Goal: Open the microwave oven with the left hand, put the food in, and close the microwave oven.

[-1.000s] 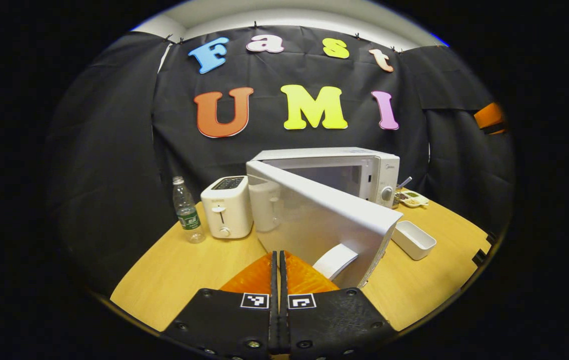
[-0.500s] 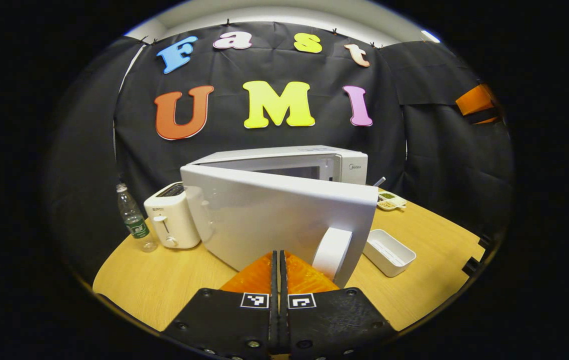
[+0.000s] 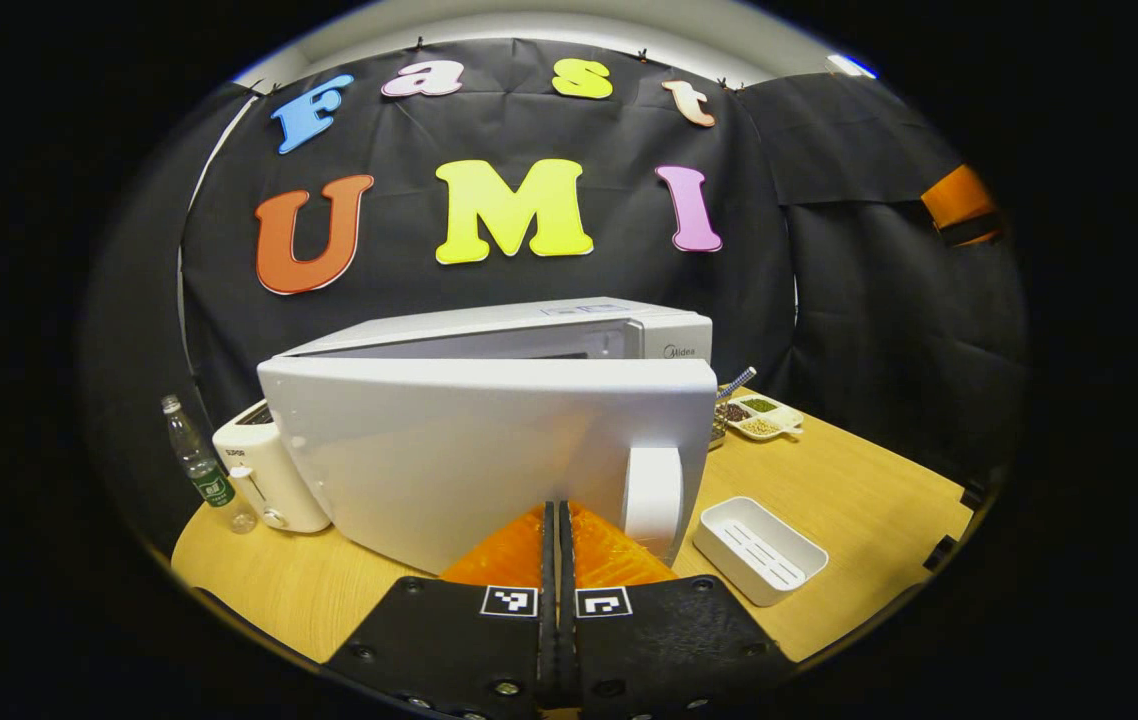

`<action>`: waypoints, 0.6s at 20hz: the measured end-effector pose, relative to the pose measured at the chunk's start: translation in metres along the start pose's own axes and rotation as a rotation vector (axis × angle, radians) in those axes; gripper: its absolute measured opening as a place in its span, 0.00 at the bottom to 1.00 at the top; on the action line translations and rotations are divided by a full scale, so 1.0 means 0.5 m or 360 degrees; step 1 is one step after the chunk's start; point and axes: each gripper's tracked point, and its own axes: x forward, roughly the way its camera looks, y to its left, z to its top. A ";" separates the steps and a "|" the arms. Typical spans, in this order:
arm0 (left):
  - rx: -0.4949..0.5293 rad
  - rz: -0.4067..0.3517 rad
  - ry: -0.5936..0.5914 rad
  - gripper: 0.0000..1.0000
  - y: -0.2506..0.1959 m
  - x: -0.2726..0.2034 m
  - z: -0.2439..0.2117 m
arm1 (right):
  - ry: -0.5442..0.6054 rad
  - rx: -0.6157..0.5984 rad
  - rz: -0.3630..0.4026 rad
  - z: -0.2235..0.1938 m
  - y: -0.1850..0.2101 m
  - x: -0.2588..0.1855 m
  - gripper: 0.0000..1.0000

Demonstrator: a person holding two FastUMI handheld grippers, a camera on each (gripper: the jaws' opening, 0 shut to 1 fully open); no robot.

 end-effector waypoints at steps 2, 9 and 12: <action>0.0014 0.0008 -0.0006 0.00 -0.004 0.030 0.009 | 0.0007 -0.0009 -0.0002 -0.004 -0.017 0.008 0.91; 0.0016 0.0031 -0.0010 0.00 -0.025 0.128 0.036 | 0.0049 0.0020 -0.0013 -0.022 -0.080 0.036 0.91; 0.0016 0.0054 -0.0010 0.00 -0.024 0.167 0.044 | 0.0064 0.0025 -0.0012 -0.026 -0.103 0.048 1.00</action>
